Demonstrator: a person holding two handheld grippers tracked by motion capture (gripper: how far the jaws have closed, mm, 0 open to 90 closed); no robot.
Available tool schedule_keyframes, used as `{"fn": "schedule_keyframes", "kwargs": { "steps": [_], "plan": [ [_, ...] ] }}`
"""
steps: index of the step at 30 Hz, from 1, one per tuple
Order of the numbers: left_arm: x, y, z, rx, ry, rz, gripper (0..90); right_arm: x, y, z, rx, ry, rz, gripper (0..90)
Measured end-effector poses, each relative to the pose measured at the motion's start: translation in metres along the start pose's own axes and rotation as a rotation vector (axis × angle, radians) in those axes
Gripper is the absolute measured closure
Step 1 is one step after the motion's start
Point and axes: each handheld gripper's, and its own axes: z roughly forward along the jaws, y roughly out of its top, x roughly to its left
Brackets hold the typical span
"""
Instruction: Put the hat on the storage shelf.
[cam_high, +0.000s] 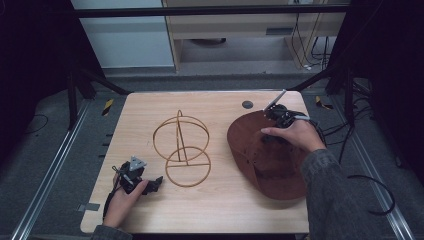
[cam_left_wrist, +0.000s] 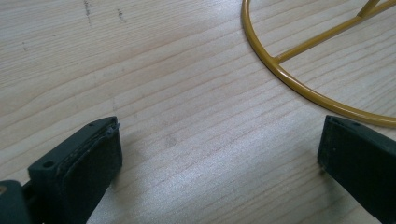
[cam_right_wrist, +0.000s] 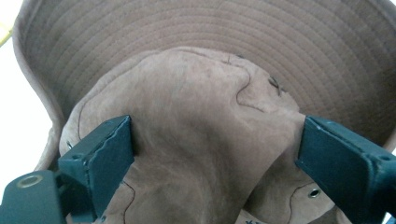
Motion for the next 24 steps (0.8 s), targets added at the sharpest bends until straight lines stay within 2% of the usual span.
{"fn": "schedule_keyframes", "kwargs": {
  "steps": [5,6,7,8,9,12,13,14,15,17,24],
  "plan": [
    [0.0,0.0,0.0,-0.002,0.0,0.0,0.0,0.001,-0.004,0.005,0.006,-0.001,-0.003,18.5],
    [0.0,0.0,0.0,-0.002,0.0,-0.002,0.0,0.0,-0.005,0.006,0.003,-0.003,-0.012,22.4],
    [0.0,0.0,0.0,-0.002,0.0,-0.002,0.0,0.0,-0.007,0.009,0.002,-0.006,-0.016,30.1],
    [0.0,0.0,0.0,-0.003,0.0,-0.002,0.0,0.0,-0.007,0.009,0.002,-0.006,-0.016,30.1],
    [0.0,0.0,0.0,-0.003,0.0,-0.002,0.0,0.0,-0.009,0.01,0.001,-0.007,-0.016,39.3],
    [0.0,0.0,0.0,-0.002,0.0,0.0,0.0,-0.002,-0.012,0.013,0.009,-0.005,-0.021,51.6],
    [0.0,0.0,0.0,-0.002,0.0,0.001,0.0,-0.002,-0.012,0.013,0.009,-0.005,-0.021,51.6],
    [0.0,0.0,0.0,-0.002,0.0,0.001,0.0,-0.002,-0.013,0.014,0.007,-0.001,-0.016,55.5],
    [0.0,0.0,0.0,-0.003,0.0,0.001,0.0,-0.003,-0.015,0.014,0.003,0.004,-0.017,63.7],
    [0.0,0.0,0.0,-0.002,0.0,0.001,0.0,-0.004,-0.016,0.014,-0.002,0.011,-0.019,69.5],
    [0.0,0.0,0.0,-0.003,-0.001,-0.003,0.0,-0.003,-0.018,0.015,-0.006,0.022,-0.026,76.6]
  ]
}}
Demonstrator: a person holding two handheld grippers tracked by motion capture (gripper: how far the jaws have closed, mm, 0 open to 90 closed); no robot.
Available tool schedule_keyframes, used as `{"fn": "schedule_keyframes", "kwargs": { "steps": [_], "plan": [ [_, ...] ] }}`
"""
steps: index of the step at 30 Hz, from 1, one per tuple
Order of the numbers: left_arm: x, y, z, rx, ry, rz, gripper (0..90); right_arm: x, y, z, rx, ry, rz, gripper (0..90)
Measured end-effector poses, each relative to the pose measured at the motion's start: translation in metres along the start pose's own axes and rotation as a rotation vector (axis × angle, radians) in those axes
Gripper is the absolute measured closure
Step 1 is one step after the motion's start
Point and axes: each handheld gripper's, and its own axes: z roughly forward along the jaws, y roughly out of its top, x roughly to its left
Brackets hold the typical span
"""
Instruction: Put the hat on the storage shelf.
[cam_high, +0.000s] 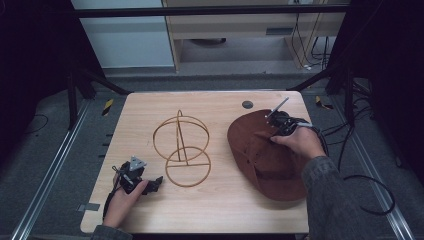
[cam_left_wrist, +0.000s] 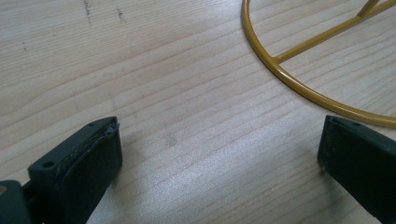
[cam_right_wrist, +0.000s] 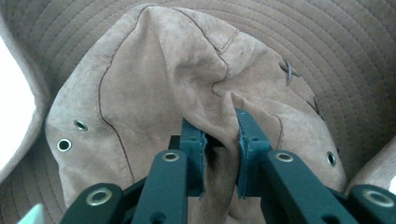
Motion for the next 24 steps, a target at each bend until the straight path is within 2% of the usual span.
{"fn": "schedule_keyframes", "kwargs": {
  "steps": [10,17,24],
  "plan": [
    [0.0,0.0,0.0,0.0,0.0,0.0,0.0,-0.001,-0.006,-0.004,-0.031,0.022,0.003,84.7],
    [0.0,0.0,0.0,0.001,-0.001,0.0,0.0,-0.003,-0.009,-0.018,-0.069,0.029,0.0,86.5],
    [0.0,0.0,0.0,0.0,-0.001,0.0,0.0,-0.001,-0.013,-0.05,-0.17,0.051,0.002,87.0]
  ]
}}
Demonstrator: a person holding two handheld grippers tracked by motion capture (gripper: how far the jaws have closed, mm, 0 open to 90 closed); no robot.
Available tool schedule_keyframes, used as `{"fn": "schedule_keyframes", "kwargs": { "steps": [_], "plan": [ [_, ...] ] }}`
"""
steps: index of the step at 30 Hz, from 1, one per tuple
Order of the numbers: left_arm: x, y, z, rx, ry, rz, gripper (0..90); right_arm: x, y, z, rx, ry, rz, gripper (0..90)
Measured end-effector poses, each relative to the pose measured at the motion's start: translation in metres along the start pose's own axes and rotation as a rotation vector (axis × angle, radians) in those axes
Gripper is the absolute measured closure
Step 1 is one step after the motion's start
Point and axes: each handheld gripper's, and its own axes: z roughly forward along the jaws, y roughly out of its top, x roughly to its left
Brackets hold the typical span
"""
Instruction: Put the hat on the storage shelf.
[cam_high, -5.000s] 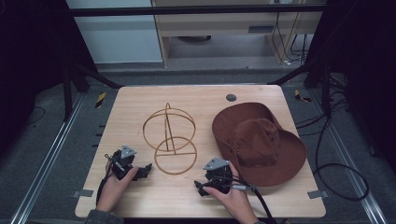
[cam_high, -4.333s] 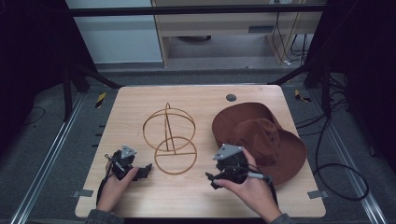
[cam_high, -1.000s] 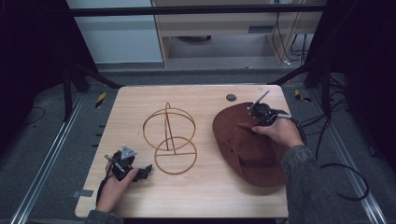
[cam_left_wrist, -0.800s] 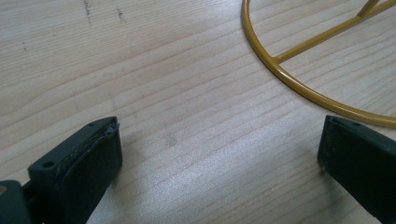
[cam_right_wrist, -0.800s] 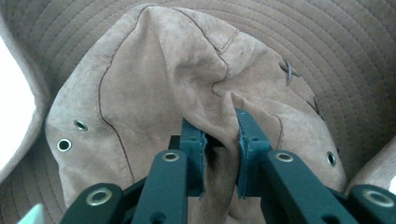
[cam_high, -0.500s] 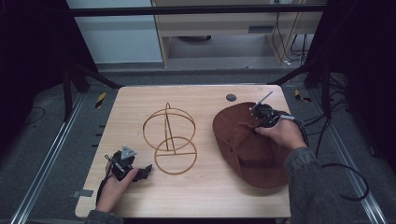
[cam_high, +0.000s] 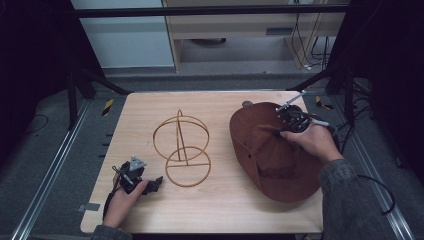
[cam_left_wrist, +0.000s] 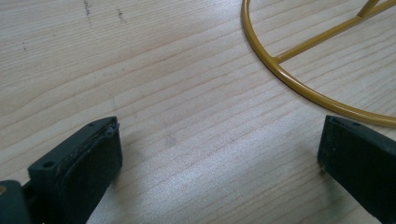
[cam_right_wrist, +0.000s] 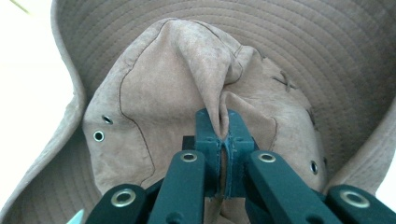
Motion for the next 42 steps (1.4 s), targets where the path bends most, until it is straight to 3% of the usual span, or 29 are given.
{"fn": "schedule_keyframes", "kwargs": {
  "steps": [2,8,10,20,26,32,42],
  "plan": [
    [0.0,0.0,0.0,0.003,0.0,0.003,0.0,0.003,-0.001,-0.014,-0.053,0.014,0.002,87.1],
    [0.0,0.0,0.0,0.003,0.001,0.002,0.0,0.013,0.0,-0.037,-0.125,0.03,-0.021,87.1],
    [0.0,0.0,0.0,0.003,0.001,0.002,0.0,0.019,0.0,-0.052,-0.173,0.045,-0.034,87.2],
    [0.0,0.0,0.0,0.003,0.003,0.004,0.0,0.042,-0.002,-0.083,-0.293,0.055,-0.07,87.2],
    [0.0,0.0,0.0,0.003,0.003,0.005,0.0,0.055,-0.005,-0.096,-0.33,0.06,-0.105,87.2],
    [0.0,0.0,0.0,0.002,0.002,0.004,0.0,0.059,-0.002,-0.102,-0.336,0.059,-0.115,87.2],
    [0.0,0.0,0.0,0.0,0.003,0.001,0.0,0.071,0.016,-0.119,-0.331,0.039,-0.153,87.2]
  ]
}}
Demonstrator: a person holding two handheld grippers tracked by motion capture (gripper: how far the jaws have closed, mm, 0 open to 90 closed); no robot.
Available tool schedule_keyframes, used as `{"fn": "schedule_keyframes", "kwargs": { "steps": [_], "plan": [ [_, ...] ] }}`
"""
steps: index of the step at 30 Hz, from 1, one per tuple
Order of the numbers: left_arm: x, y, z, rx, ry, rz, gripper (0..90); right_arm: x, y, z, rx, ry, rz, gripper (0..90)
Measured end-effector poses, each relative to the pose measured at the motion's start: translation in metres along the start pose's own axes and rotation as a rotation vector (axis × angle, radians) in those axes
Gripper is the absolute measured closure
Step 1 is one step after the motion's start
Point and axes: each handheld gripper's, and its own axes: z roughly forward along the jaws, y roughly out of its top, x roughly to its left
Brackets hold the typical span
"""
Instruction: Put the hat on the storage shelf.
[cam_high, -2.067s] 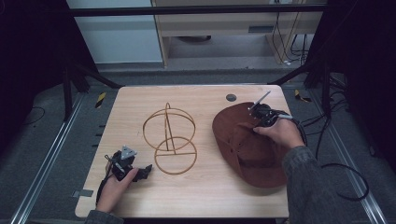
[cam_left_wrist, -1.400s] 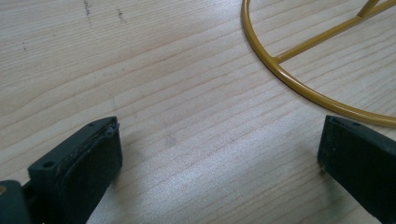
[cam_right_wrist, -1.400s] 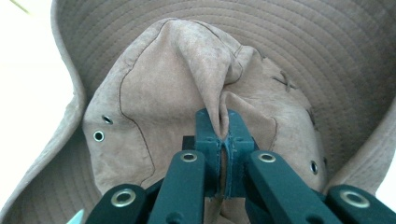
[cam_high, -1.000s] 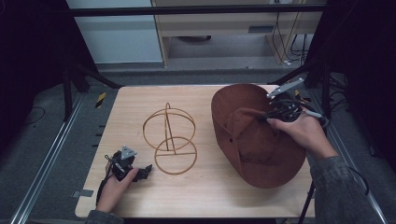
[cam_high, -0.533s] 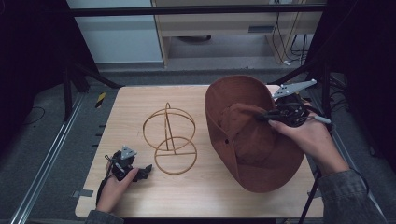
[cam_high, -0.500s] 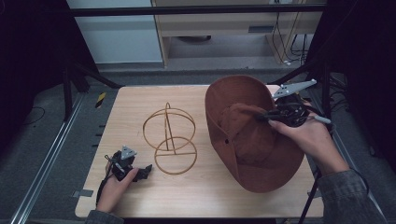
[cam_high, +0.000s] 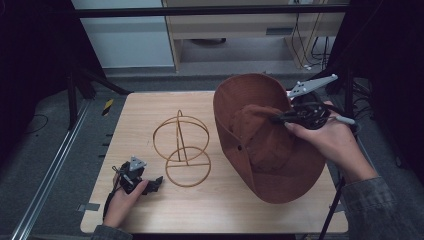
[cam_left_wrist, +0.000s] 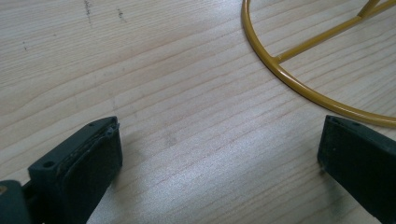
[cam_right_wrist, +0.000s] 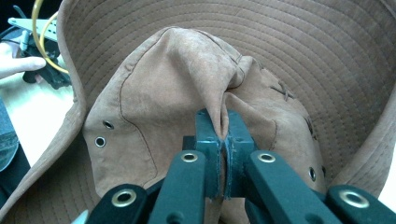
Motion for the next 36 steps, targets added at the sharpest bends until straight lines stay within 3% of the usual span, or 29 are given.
{"fn": "schedule_keyframes", "kwargs": {
  "steps": [15,24,36],
  "plan": [
    [0.0,0.0,0.0,0.003,0.0,0.001,0.0,0.02,0.035,-0.01,0.002,0.005,-0.061,87.2],
    [0.0,0.0,0.0,0.004,-0.001,0.001,0.0,0.03,0.052,-0.014,-0.03,0.015,-0.079,87.2],
    [0.0,0.0,0.0,0.002,0.001,0.001,0.0,0.046,0.082,-0.006,-0.049,0.038,-0.12,87.2]
  ]
}}
